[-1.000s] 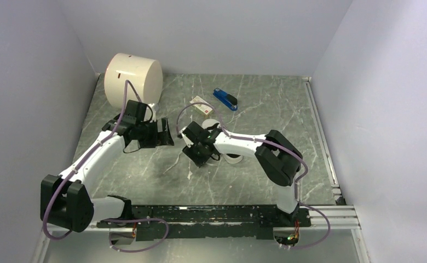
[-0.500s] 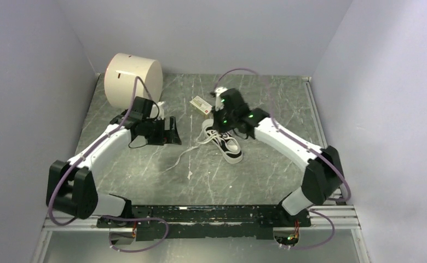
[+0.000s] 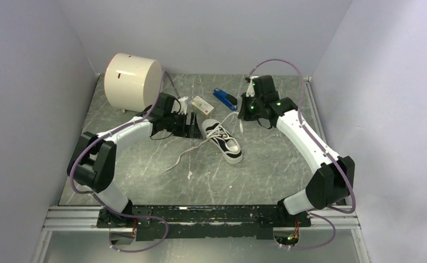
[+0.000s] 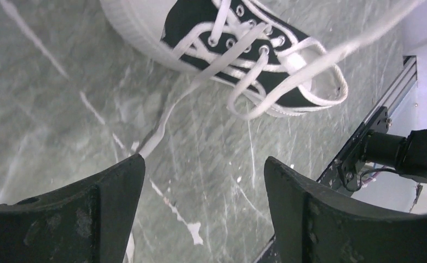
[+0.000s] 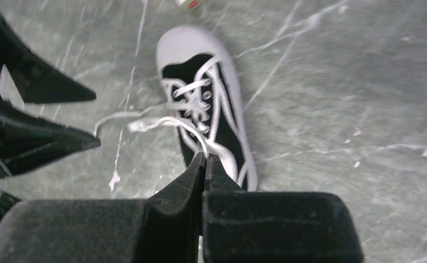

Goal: Tie the shoes

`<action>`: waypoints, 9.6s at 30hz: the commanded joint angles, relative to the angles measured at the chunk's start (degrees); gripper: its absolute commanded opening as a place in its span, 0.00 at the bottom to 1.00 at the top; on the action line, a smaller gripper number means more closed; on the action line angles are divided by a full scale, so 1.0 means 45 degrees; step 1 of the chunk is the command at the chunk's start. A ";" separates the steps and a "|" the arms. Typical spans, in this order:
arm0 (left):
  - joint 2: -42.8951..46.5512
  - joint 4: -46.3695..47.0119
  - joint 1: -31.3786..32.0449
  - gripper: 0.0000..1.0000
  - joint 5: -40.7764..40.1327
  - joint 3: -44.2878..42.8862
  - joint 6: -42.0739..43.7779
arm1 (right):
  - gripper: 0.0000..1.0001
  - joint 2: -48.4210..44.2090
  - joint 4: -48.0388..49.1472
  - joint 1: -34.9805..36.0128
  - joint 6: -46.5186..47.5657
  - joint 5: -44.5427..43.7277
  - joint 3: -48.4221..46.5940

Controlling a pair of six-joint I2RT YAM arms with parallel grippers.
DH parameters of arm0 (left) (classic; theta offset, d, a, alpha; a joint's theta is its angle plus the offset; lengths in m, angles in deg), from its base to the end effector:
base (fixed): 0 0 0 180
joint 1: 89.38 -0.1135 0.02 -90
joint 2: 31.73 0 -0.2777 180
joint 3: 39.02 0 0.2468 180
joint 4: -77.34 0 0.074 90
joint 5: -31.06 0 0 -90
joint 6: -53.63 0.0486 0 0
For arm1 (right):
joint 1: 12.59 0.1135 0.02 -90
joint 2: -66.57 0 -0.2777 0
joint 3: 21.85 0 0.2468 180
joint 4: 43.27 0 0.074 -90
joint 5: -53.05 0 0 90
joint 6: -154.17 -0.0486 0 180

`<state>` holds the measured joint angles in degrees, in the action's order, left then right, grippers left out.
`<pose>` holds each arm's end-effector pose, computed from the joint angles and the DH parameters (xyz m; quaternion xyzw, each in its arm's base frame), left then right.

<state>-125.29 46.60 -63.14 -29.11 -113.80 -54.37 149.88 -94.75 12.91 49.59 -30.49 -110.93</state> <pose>0.2999 -0.1748 0.2229 0.1540 0.8979 -0.3496 0.2188 0.2852 0.1421 0.3266 -0.1091 0.9185 0.1780 0.3357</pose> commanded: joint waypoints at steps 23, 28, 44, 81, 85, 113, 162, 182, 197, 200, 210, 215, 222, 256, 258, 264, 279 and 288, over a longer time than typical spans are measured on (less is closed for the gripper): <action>-0.3942 0.7354 0.0321 0.66 0.3088 0.1778 -0.1904 | 0.00 0.3841 0.0976 -0.2535 -0.0563 0.3067 0.2177; -0.4064 0.7315 0.0321 0.54 0.3267 0.2038 -0.1887 | 0.00 0.2403 0.3033 -0.2427 -0.2622 0.5591 0.4985; -0.3444 0.4426 -0.0164 0.05 0.3587 0.0349 -0.0422 | 0.00 0.0803 -0.0810 -0.2069 0.0815 0.3085 0.1638; -0.4962 1.1571 0.0108 0.32 0.5581 -0.0323 -0.4573 | 0.00 0.0535 0.1075 -0.2069 -0.0782 0.6365 -0.2738; -0.5152 1.1859 0.0332 0.40 0.5709 -0.0554 -0.4715 | 0.00 0.0689 0.1395 -0.2067 -0.0956 0.6574 -0.2734; -0.5014 1.0239 0.0888 0.17 0.5684 -0.1579 -0.4065 | 0.00 0.3289 0.1804 -0.2067 -0.1367 0.5906 -0.4136; -0.4454 0.9726 0.0092 0.05 0.6709 -0.0750 -0.5688 | 0.56 0.1525 0.4809 -0.0538 0.7512 -0.0469 0.2730; -0.4629 0.8951 -0.0087 0.05 0.6902 -0.1432 -0.5953 | 0.53 0.1219 0.9720 -0.1161 1.0879 0.4137 0.6440; -0.4837 0.9025 -0.0108 0.05 0.7451 -0.1736 -0.5944 | 0.52 0.2011 1.0061 -0.1037 1.0937 0.4977 0.6195; -0.4904 0.9387 -0.0112 0.05 0.7647 -0.1709 -0.6188 | 0.46 0.2227 1.0076 -0.1044 1.0685 0.5214 0.5962; -0.5046 0.8047 -0.0109 0.05 0.7461 -0.1971 -0.4918 | 0.00 0.2083 1.0637 -0.1974 0.7763 0.7238 0.5006; -0.5117 0.7416 -0.0108 0.12 0.7133 -0.2352 -0.4330 | 0.00 0.2116 1.0835 -0.1945 0.7096 0.7484 0.4889; -0.5186 0.8200 -0.0051 0.41 0.7205 -0.2233 -0.4451 | 0.00 0.2110 1.0261 -0.1955 0.7076 0.7190 0.4626; -0.5172 0.8739 0.0202 0.05 0.7519 -0.2399 -0.4908 | 0.00 0.6573 0.6526 -0.1661 -0.1429 1.1387 0.0249; -0.5138 0.8984 0.0187 0.05 0.7659 -0.2338 -0.5048 | 0.00 0.6172 0.6948 -0.1881 -0.2387 1.1796 0.0834; -0.5049 0.8177 0.0132 0.05 0.7819 -0.2285 -0.4256 | 0.00 0.6540 0.2815 -0.2153 -0.1357 1.2910 0.0027; -0.6121 0.4336 -0.0001 0.05 0.6138 -0.3919 -0.2137 | 0.00 0.8020 -0.0765 -0.2503 0.0847 1.2609 -0.1523; -0.6243 0.5082 0.0246 0.05 0.6247 -0.3875 -0.2694 | 0.19 0.8350 -0.0373 -0.2499 0.0761 1.1565 -0.2815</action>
<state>-153.58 69.42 -62.49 -0.28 -131.32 -66.81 189.22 -96.37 1.93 52.38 24.59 -120.81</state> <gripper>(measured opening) 0.056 0.124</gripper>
